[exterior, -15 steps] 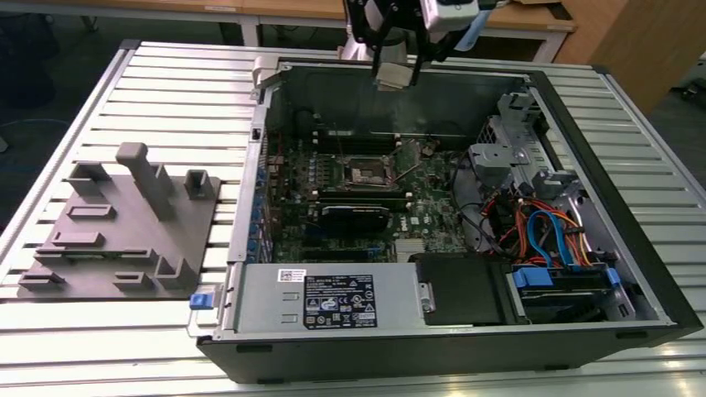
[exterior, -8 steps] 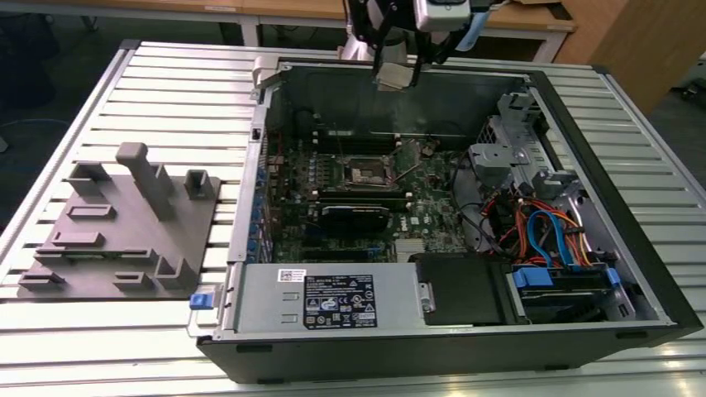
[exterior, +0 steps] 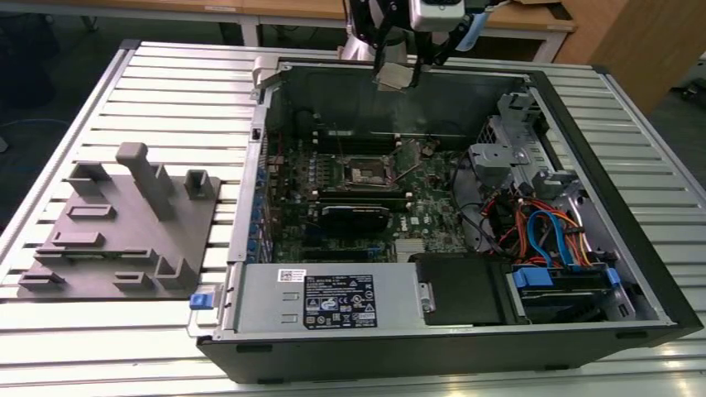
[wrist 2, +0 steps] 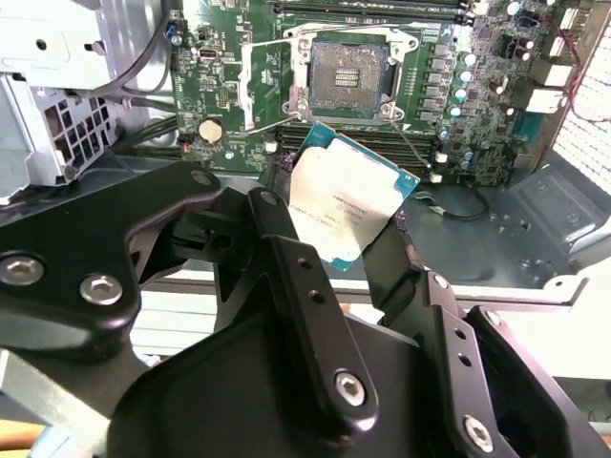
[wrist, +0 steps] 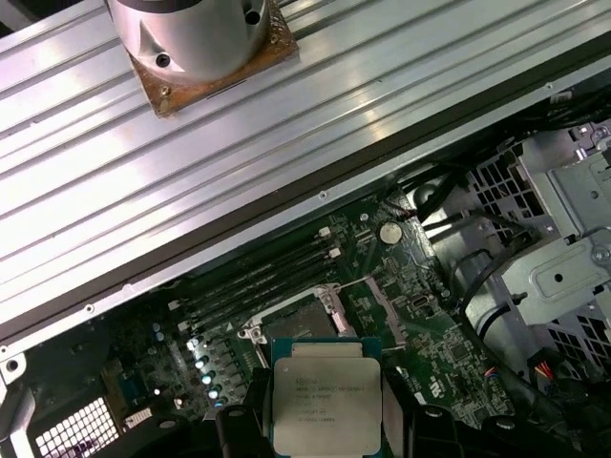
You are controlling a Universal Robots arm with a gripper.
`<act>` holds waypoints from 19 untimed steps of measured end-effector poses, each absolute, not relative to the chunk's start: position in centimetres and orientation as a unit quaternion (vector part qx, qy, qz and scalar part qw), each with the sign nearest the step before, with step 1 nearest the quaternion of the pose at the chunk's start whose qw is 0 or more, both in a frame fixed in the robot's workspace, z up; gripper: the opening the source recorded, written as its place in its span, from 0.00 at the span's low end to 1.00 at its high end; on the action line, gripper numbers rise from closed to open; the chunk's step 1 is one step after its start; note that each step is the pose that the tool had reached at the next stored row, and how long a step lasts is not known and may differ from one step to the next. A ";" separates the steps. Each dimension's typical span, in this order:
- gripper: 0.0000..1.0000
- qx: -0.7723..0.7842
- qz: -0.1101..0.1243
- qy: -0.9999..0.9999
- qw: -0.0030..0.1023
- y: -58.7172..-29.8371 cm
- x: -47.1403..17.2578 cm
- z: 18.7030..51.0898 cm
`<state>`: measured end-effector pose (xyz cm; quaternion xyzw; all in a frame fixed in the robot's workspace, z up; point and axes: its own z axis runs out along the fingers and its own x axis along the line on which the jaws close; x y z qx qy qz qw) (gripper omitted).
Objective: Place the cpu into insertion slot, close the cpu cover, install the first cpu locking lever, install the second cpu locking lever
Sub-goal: 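Place the cpu into insertion slot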
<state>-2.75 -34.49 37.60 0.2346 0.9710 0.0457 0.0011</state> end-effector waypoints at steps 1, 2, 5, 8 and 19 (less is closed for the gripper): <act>0.54 0.235 0.046 0.971 0.001 -34.5 -2.7 37.6; 0.54 0.235 0.046 0.971 0.001 -34.5 -2.7 37.6; 0.54 0.235 0.046 0.971 0.001 -34.5 -2.7 37.6; 0.54 0.235 0.046 0.971 0.001 -34.5 -2.7 37.6; 0.54 0.245 0.046 0.969 0.002 -34.5 -2.7 37.6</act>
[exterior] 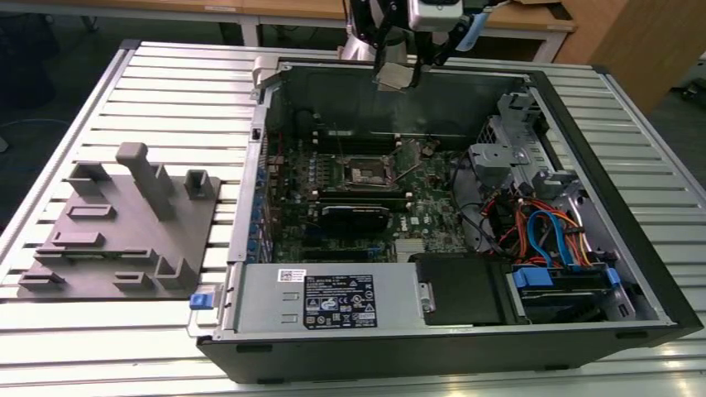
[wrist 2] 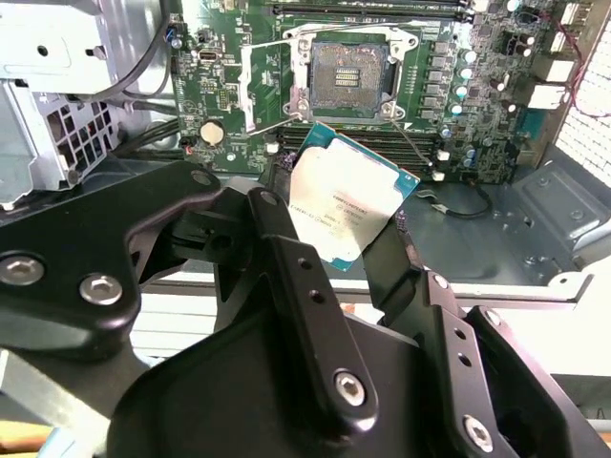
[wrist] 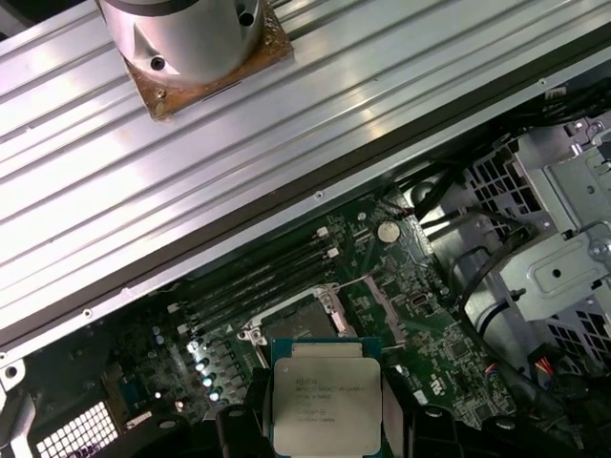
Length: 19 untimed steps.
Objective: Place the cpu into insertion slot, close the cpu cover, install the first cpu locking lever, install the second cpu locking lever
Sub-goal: 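Place the cpu into insertion slot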
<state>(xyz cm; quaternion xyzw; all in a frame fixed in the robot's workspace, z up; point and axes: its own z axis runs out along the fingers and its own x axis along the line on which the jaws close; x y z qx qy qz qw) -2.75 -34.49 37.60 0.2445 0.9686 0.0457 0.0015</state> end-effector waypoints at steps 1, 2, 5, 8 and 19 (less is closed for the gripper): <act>0.54 0.247 0.046 0.968 0.002 -34.5 -2.7 37.6; 0.54 0.253 0.046 0.966 0.002 -34.5 -2.8 37.6; 0.54 0.269 0.046 0.962 0.003 -34.5 -2.7 37.6; 0.54 0.289 0.046 0.956 0.004 -34.5 -2.7 37.6; 0.54 0.334 0.045 0.941 0.006 -34.5 -2.7 37.5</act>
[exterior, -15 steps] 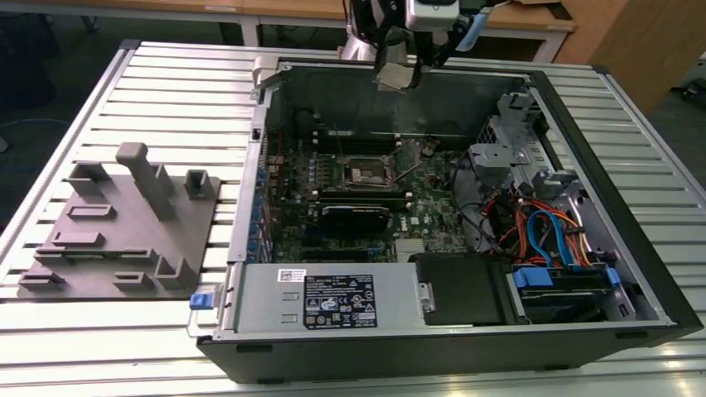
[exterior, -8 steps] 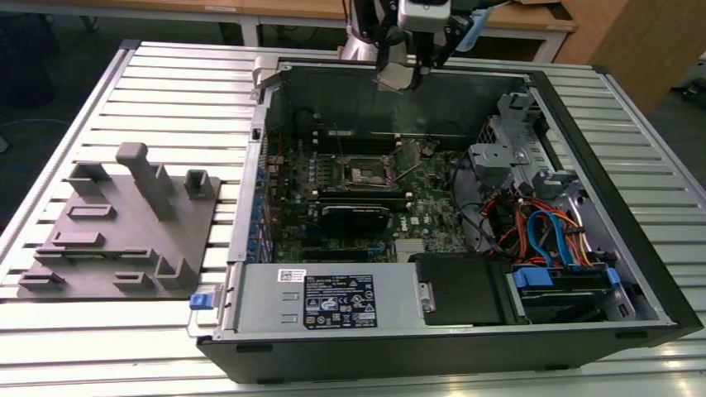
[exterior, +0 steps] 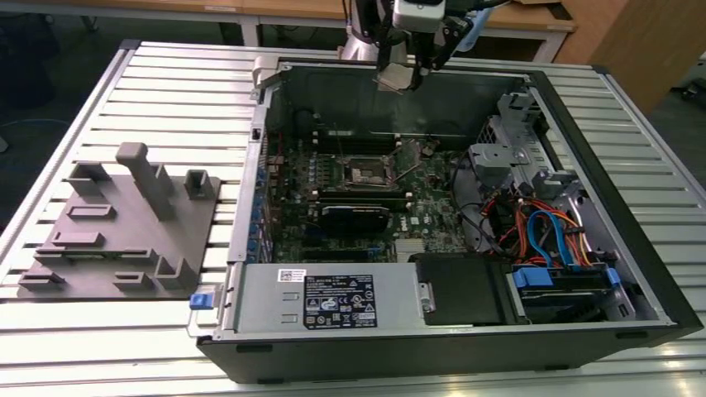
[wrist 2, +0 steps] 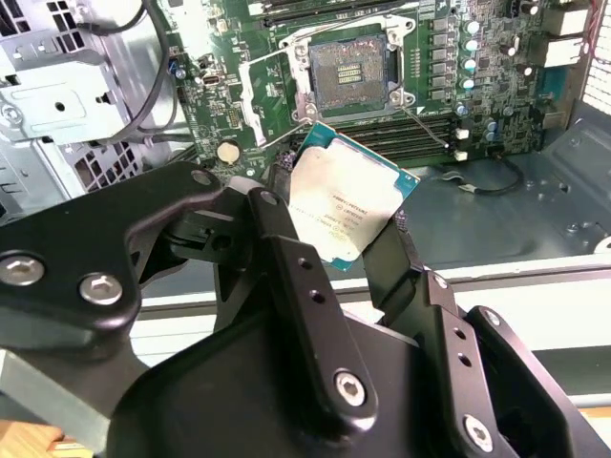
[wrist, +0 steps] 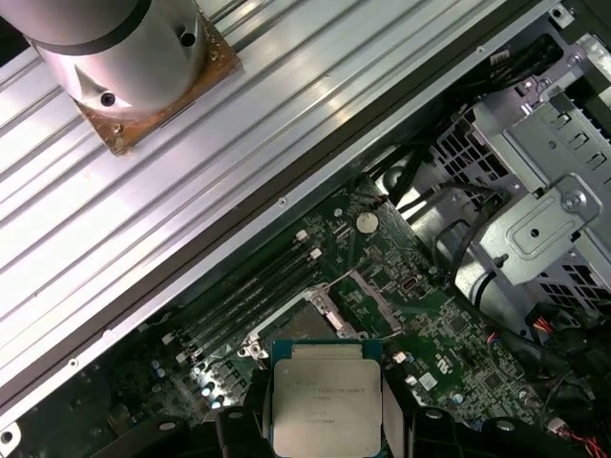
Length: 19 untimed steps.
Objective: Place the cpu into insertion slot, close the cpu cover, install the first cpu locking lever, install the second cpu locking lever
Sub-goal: 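Place the cpu into insertion slot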
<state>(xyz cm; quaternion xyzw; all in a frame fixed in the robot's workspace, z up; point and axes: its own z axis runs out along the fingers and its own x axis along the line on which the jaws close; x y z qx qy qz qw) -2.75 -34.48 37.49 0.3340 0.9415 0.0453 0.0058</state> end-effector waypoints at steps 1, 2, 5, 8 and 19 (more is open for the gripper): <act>0.54 0.334 0.045 0.941 0.006 -34.5 -2.7 37.5; 0.54 0.336 0.045 0.941 0.006 -34.5 -2.7 37.5; 0.54 0.349 0.045 0.936 0.007 -34.5 -2.7 37.5; 0.54 0.371 0.045 0.928 0.008 -34.5 -2.7 37.5; 0.54 0.458 0.044 0.888 0.012 -34.5 -2.7 37.3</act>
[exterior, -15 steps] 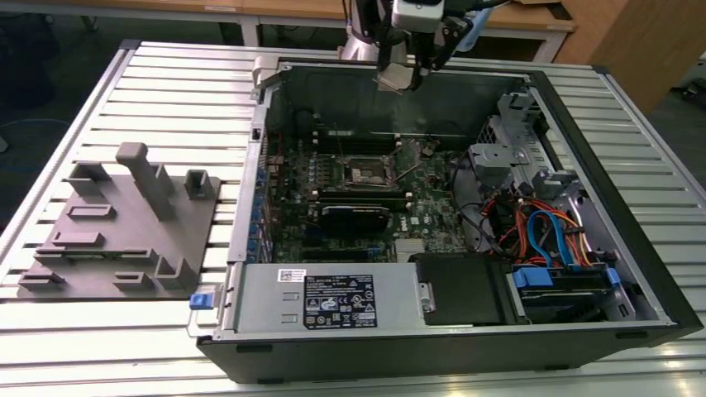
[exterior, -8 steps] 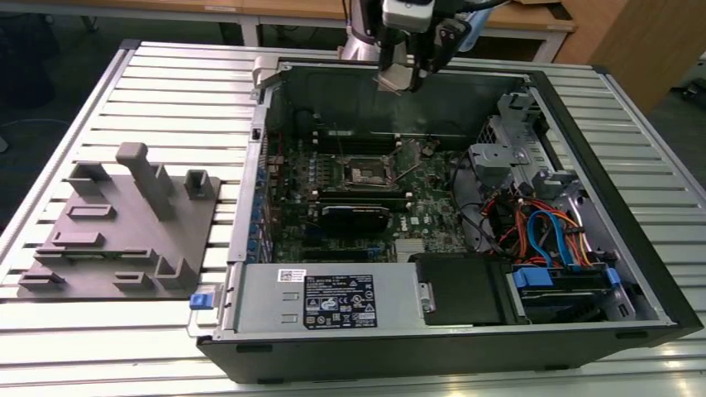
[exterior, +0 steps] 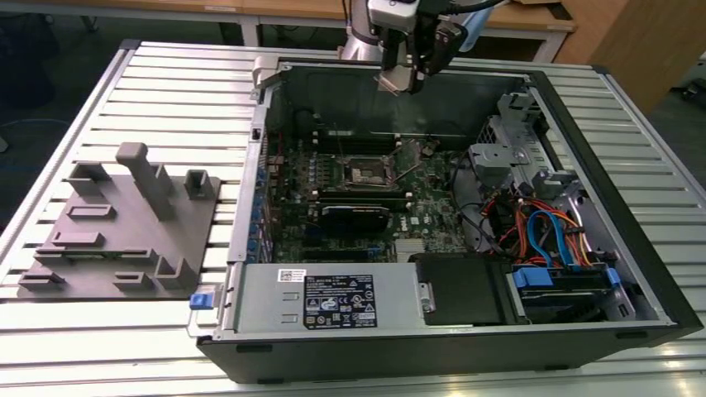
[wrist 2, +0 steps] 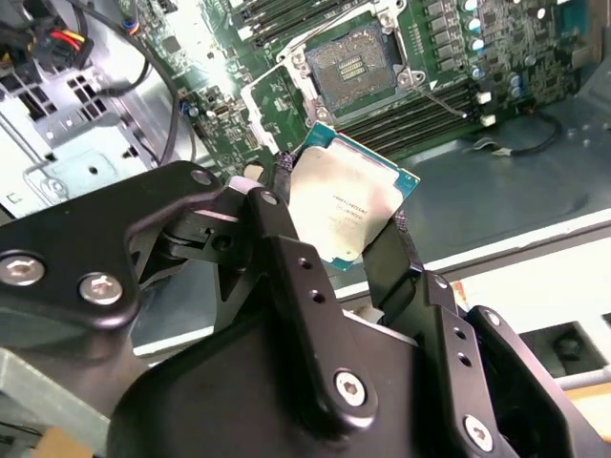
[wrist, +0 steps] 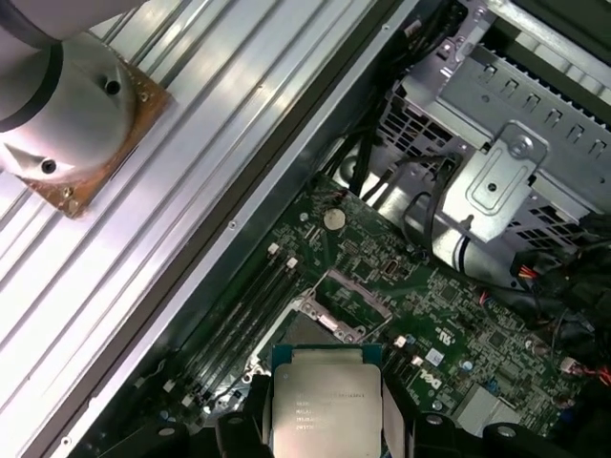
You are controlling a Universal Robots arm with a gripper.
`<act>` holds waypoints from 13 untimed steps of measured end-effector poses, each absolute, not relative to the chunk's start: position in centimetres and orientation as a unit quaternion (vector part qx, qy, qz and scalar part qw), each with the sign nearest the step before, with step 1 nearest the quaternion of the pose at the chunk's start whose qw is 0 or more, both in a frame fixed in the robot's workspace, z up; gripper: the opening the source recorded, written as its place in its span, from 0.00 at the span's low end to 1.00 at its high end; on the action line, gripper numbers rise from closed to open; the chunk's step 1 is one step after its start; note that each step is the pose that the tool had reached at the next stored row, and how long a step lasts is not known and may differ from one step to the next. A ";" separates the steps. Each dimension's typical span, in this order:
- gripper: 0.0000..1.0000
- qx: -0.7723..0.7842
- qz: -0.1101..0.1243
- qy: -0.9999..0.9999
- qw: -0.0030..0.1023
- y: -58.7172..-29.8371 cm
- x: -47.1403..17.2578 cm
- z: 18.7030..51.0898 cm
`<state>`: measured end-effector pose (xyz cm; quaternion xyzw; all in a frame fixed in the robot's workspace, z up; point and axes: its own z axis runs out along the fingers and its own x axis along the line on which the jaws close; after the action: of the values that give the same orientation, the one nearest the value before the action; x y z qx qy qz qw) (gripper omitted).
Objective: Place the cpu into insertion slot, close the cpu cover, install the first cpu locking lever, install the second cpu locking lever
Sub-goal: 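Place the cpu into insertion slot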
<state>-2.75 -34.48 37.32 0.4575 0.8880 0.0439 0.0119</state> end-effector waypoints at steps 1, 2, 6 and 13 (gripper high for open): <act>0.54 0.459 0.044 0.887 0.012 -34.5 -2.7 37.3; 0.54 0.460 0.044 0.887 0.012 -34.5 -2.7 37.3; 0.54 0.460 0.044 0.887 0.012 -34.5 -2.7 37.3; 0.54 0.462 0.042 0.886 0.009 -34.5 -2.8 37.3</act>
<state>-2.75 -34.48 37.28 0.4625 0.8856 0.0422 0.0093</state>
